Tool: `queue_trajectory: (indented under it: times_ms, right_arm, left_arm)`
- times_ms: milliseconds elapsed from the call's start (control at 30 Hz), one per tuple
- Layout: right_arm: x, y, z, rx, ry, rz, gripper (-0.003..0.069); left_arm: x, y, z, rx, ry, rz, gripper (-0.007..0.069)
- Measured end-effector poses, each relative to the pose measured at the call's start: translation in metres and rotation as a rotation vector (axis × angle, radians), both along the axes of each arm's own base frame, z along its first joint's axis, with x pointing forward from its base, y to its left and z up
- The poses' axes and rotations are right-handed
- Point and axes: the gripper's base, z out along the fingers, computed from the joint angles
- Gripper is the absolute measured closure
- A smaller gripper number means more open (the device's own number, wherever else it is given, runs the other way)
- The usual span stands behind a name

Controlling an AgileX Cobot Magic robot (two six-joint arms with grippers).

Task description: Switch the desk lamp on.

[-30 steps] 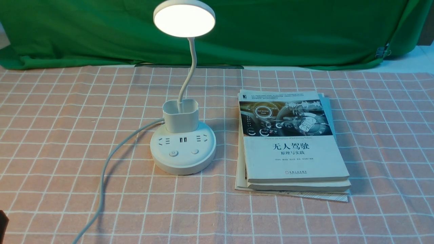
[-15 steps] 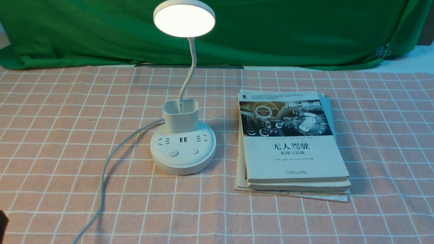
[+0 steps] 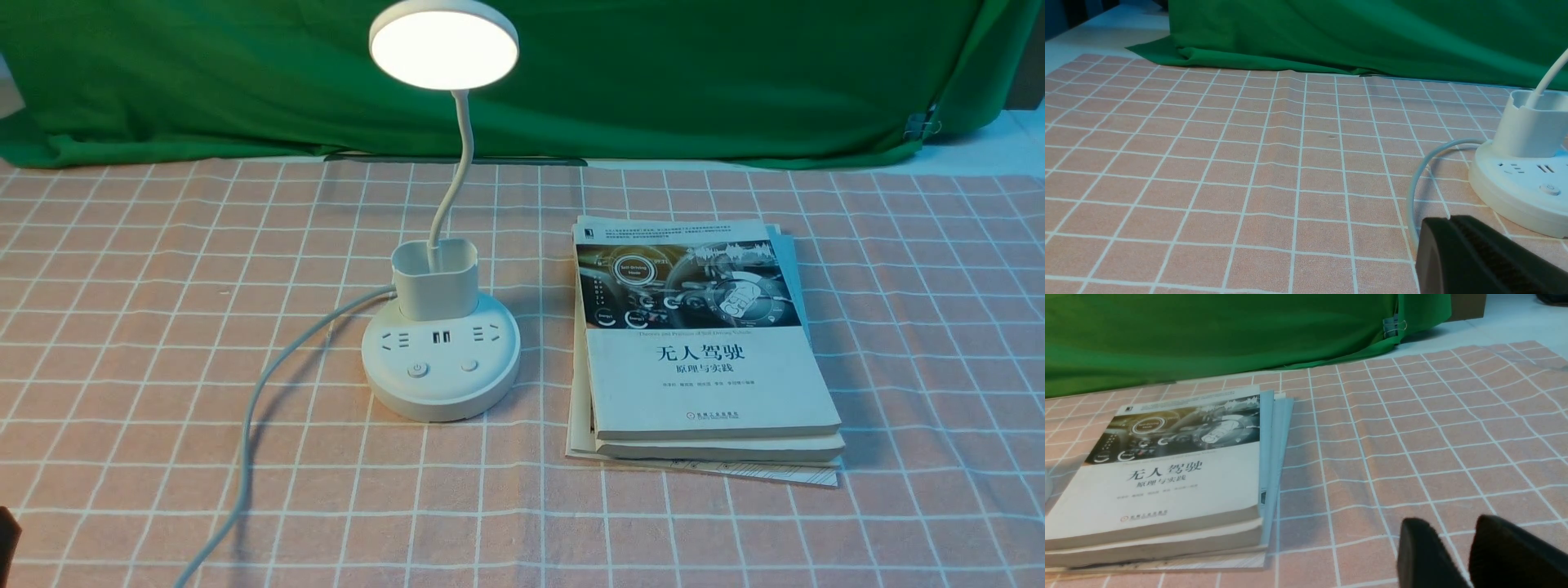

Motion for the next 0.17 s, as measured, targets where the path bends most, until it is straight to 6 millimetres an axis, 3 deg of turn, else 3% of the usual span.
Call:
queue_trajectory:
  times_ms: [167]
  right_arm:
    - [0.0000, 0.0000, 0.0000, 0.000, 0.000, 0.000, 0.0418]
  left_arm:
    - [0.0000, 0.0000, 0.0000, 0.000, 0.000, 0.000, 0.0603]
